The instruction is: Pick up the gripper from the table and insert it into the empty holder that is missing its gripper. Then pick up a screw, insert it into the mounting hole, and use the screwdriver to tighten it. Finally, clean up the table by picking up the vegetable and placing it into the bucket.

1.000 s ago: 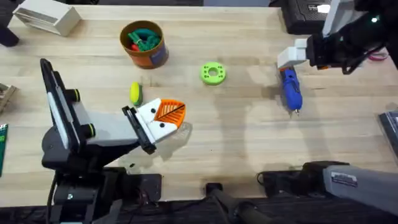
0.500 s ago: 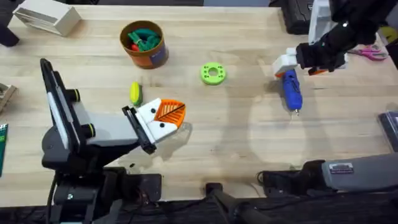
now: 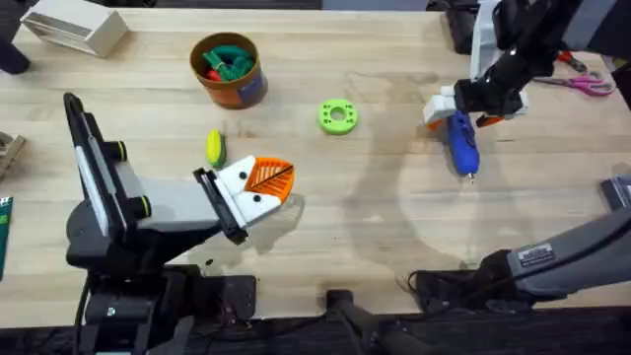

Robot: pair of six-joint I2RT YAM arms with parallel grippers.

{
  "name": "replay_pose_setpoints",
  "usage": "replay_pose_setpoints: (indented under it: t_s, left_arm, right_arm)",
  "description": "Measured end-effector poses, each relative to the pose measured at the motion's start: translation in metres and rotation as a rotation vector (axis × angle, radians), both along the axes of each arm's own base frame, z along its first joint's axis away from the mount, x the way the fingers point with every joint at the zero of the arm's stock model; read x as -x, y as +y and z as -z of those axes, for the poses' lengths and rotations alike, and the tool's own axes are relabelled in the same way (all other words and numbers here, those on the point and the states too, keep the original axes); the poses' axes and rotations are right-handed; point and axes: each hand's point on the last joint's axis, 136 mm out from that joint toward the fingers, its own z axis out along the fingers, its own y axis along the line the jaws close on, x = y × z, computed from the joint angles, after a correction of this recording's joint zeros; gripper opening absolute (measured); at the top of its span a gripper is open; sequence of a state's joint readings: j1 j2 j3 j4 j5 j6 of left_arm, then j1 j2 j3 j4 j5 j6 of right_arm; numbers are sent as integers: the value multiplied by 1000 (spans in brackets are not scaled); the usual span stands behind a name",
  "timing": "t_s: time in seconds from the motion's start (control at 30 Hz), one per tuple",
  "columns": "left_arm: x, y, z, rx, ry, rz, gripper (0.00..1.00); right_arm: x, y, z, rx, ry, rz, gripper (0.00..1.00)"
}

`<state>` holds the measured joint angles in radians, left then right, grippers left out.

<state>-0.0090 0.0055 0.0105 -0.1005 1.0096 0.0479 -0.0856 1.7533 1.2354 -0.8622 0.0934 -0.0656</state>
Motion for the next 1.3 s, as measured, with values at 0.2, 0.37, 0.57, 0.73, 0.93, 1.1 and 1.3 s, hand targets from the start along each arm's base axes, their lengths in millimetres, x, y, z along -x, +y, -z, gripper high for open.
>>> replay_pose_setpoints:
  t_s: [0.2, 0.37, 0.57, 0.73, 0.93, 1.1, 1.3]
  left_arm:
    - [0, 0, 0, 0, 0, 0, 11]
    - [0, 0, 0, 0, 0, 0, 11]
    - [0, 0, 0, 0, 0, 0, 11]
    - [0, 0, 0, 0, 0, 0, 11]
    - [0, 0, 0, 0, 0, 0, 11]
    - [0, 0, 0, 0, 0, 0, 11]
    - [0, 0, 0, 0, 0, 0, 11]
  right_arm:
    - [1, -5, 9, -4, 23, 31, 988]
    - [0, -14, 15, -4, 26, 58, 985]
    - [-1, -16, 15, -4, 21, 59, 983]
    - [-5, -16, 15, -2, 7, 53, 983]
    - [-4, -15, 24, -10, 31, 51, 980]
    - [-4, -15, 24, -13, 31, 50, 959]
    - [-7, -12, 24, -18, 21, 44, 891]
